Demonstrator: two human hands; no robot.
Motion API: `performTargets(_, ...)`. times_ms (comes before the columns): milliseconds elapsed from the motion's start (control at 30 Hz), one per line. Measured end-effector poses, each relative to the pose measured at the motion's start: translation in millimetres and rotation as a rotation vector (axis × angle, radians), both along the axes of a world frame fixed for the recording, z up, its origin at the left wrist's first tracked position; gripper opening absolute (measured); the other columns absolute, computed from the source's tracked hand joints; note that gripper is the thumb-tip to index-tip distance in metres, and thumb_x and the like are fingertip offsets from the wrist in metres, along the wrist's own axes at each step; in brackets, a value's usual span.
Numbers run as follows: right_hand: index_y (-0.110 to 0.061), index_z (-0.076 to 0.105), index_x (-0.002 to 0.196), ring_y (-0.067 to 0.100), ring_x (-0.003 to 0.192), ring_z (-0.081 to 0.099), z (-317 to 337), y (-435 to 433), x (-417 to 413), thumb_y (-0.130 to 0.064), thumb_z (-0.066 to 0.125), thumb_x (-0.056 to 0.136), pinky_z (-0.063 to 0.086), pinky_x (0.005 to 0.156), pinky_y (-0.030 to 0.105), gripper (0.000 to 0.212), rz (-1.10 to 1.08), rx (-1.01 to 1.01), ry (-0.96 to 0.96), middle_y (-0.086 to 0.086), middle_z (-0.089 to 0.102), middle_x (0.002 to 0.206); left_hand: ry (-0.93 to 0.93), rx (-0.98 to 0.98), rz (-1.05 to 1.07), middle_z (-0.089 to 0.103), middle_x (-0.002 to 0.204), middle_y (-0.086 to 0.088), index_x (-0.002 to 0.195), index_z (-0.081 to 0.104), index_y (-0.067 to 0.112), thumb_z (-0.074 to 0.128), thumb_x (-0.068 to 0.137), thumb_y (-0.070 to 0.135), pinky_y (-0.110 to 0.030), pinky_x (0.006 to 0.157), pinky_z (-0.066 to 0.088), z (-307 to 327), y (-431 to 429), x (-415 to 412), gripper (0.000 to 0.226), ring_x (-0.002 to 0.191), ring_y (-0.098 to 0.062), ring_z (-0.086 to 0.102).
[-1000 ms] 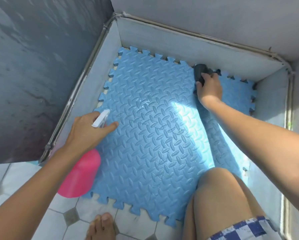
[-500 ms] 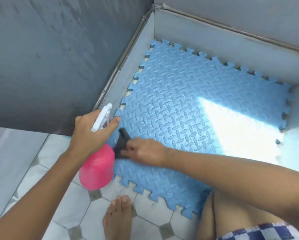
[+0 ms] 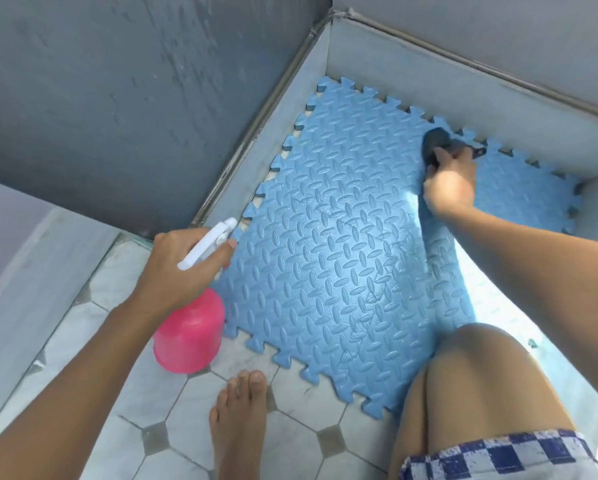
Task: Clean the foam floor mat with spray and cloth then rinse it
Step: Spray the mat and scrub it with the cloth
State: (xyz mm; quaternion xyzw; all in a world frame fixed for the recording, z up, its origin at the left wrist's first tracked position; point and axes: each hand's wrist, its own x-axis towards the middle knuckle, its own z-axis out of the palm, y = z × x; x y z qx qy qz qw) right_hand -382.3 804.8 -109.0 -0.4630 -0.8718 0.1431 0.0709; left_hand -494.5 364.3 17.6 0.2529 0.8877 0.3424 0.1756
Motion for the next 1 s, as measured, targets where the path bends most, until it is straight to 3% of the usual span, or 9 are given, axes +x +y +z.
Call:
performTargets(133, -0.020, 0.061, 0.136, 0.035, 0.103, 0.054, 0.6, -109.9, -24.8, -0.022, 0.054, 0.097, 0.053, 0.087, 0.046, 0.039, 0.334, -0.032, 0.126, 0.017, 0.054, 0.124, -0.134, -0.099, -0.022, 0.057, 0.058, -0.009, 0.073, 0.066, 0.010, 0.077, 0.084, 0.044, -0.028, 0.051, 0.040, 3.1, -49.5, -8.3, 0.037, 0.048, -0.006, 0.043)
performTargets(267, -0.020, 0.058, 0.135, 0.029, 0.094, 0.052, 5.8, -235.9, -21.2, -0.013, 0.059, 0.093, 0.052, 0.064, 0.041, 0.042, 0.863, -0.092, 0.105, 0.009, 0.052, 0.109, -0.166, -0.176, 0.110, 0.059, 0.056, 0.005, 0.079, 0.069, 0.017, 0.082, 0.081, 0.026, -0.020, 0.047, 0.038, 6.4, -89.4, -19.1, 0.016, 0.049, -0.009, 0.051)
performTargets(400, -0.016, 0.059, 0.134, 0.031, 0.096, 0.053, 0.3, -297.7, -0.2, -0.008, 0.057, 0.094, 0.050, 0.056, 0.039, 0.041, 1.596, -0.145, -0.032, 0.012, 0.054, 0.114, 0.009, -0.123, 0.296, 0.075, 0.080, -0.008, 0.100, 0.072, 0.022, 0.072, 0.080, 0.024, -0.034, 0.064, 0.056, 9.1, -121.7, -33.4, 0.020, 0.069, -0.030, 0.072)
performTargets(467, -0.020, 0.060, 0.134, 0.028, 0.096, 0.054, 0.7, -286.7, -3.2, -0.012, 0.056, 0.094, 0.040, 0.048, 0.031, 0.041, 1.751, -0.086, -0.059, 0.009, 0.054, 0.113, 0.086, -0.022, 0.430, 0.075, 0.084, -0.014, 0.108, 0.069, 0.020, 0.072, 0.087, 0.018, -0.041, 0.072, 0.059, 10.2, -135.9, -44.9, 0.021, 0.073, -0.034, 0.073)
performTargets(633, -0.029, 0.057, 0.133, 0.028, 0.103, 0.053, 3.9, -205.4, -58.4, -0.018, 0.062, 0.092, 0.053, 0.062, 0.038, 0.042, 1.343, 0.018, 0.014, 0.004, 0.051, 0.115, 0.238, 0.194, 0.558, 0.073, 0.102, -0.013, 0.108, 0.061, 0.038, 0.062, 0.093, 0.025, -0.036, 0.081, 0.061, 5.8, -143.3, -60.7, 0.020, 0.084, -0.014, 0.074)
performTargets(733, -0.028, 0.058, 0.134, 0.039, 0.108, 0.054, 4.2, -161.5, -88.0, -0.022, 0.058, 0.095, 0.055, 0.079, 0.050, 0.039, 0.853, -0.009, 0.001, 0.012, 0.051, 0.121, 0.252, 0.184, 0.559, 0.070, 0.099, -0.019, 0.115, 0.059, 0.029, 0.062, 0.098, 0.026, -0.046, 0.077, 0.058, 1.4, -147.4, -67.2, 0.017, 0.085, -0.036, 0.069)
performTargets(767, -0.026, 0.058, 0.134, 0.043, 0.106, 0.055, 3.5, -157.2, -95.0, -0.022, 0.056, 0.096, 0.054, 0.081, 0.050, 0.038, 0.711, -0.011, 0.003, 0.016, 0.051, 0.122, 0.251, 0.164, 0.541, 0.070, 0.101, -0.014, 0.117, 0.059, 0.025, 0.064, 0.098, 0.025, -0.044, 0.077, 0.057, 2.1, -153.8, -69.2, 0.020, 0.087, -0.032, 0.068)
performTargets(867, -0.019, 0.062, 0.130, 0.045, 0.097, 0.056, 1.2, -171.5, -106.3, -0.019, 0.054, 0.096, 0.053, 0.080, 0.047, 0.035, 0.496, 0.000, -0.015, 0.021, 0.051, 0.118, 0.102, 0.084, 0.465, 0.066, 0.103, 0.003, 0.137, 0.056, 0.023, 0.078, 0.089, 0.021, -0.032, 0.075, 0.052, 4.3, -169.1, -73.1, 0.053, 0.082, -0.002, 0.061)
performTargets(1000, -0.016, 0.066, 0.124, 0.038, 0.083, 0.057, 2.3, -230.9, -96.1, -0.017, 0.053, 0.096, 0.053, 0.068, 0.041, 0.030, 0.606, -0.027, 0.017, 0.018, 0.053, 0.107, -0.075, -0.079, 0.265, 0.049, 0.153, 0.011, 0.159, 0.031, 0.025, 0.093, 0.073, 0.023, -0.035, 0.106, 0.046, 21.0, -191.6, -75.6, 0.105, 0.131, -0.014, 0.054)
